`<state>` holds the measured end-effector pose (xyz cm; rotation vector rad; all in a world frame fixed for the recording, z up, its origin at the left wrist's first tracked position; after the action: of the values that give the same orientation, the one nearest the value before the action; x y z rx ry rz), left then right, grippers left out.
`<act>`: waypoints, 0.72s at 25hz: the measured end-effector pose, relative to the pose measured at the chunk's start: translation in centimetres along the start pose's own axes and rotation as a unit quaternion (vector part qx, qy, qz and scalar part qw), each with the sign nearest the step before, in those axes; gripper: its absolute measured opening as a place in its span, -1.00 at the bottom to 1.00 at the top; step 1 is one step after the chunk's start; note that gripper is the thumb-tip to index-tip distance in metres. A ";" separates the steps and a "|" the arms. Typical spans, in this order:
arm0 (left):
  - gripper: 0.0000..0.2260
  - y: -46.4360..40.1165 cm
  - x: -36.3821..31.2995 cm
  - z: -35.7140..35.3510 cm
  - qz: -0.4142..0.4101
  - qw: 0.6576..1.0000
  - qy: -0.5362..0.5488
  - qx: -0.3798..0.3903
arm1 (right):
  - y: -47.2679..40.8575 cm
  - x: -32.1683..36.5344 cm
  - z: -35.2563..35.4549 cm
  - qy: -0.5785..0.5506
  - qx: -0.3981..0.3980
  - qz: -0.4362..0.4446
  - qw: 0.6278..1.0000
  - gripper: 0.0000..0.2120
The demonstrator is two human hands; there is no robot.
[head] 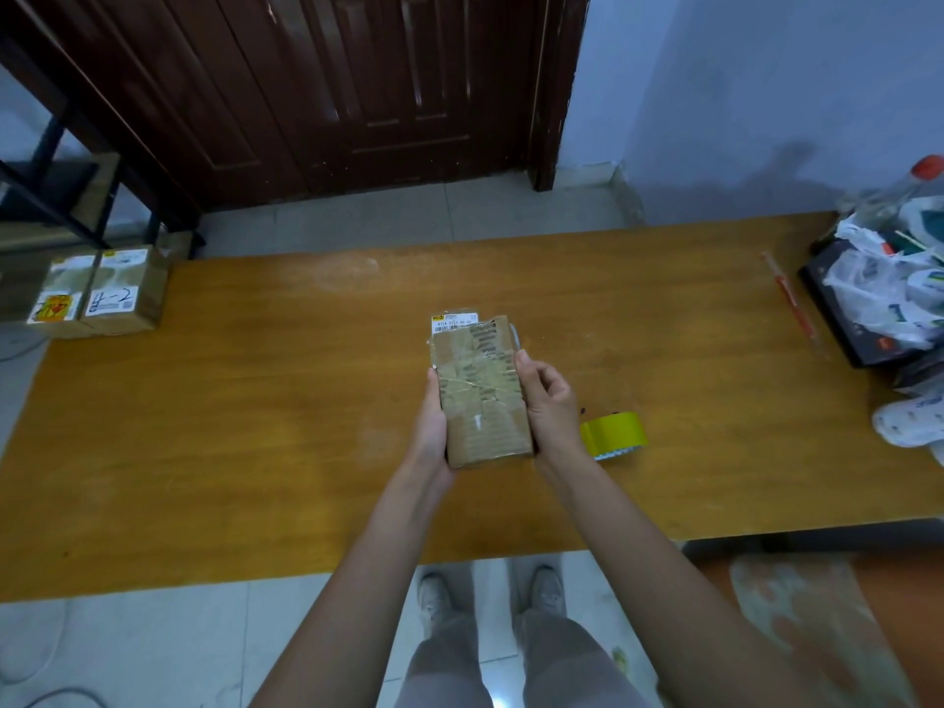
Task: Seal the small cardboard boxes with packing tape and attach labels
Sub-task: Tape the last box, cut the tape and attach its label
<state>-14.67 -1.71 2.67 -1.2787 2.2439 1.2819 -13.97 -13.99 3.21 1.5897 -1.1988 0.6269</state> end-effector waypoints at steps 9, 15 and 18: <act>-0.68 0.6 0.3 0.3 0.024 0.999 -0.017 -0.036 | 0.1 -1.2 0.6 -0.032 -0.010 0.006 0.999 -0.78; -0.75 0.7 0.3 1.0 0.025 0.996 -0.044 -0.078 | 0.2 -1.3 0.5 0.004 -0.030 -0.007 1.000 -0.79; -0.79 0.3 0.2 1.0 0.019 0.991 -0.085 -0.106 | 0.4 -1.2 0.7 0.068 -0.031 -0.029 0.997 -0.76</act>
<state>-15.23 -0.98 2.15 -1.1479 2.0683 1.6153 -14.88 -14.22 2.14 1.4989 -1.0582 0.6439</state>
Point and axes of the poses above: each hand's wrist, its own y-axis away from the middle knuckle, its own z-axis out of the back of the hand, x = y × z, the point moved 1 cm from there along -y, towards the middle knuckle, and after that the axes turned 10 degrees about x, right-handed, at the moved point
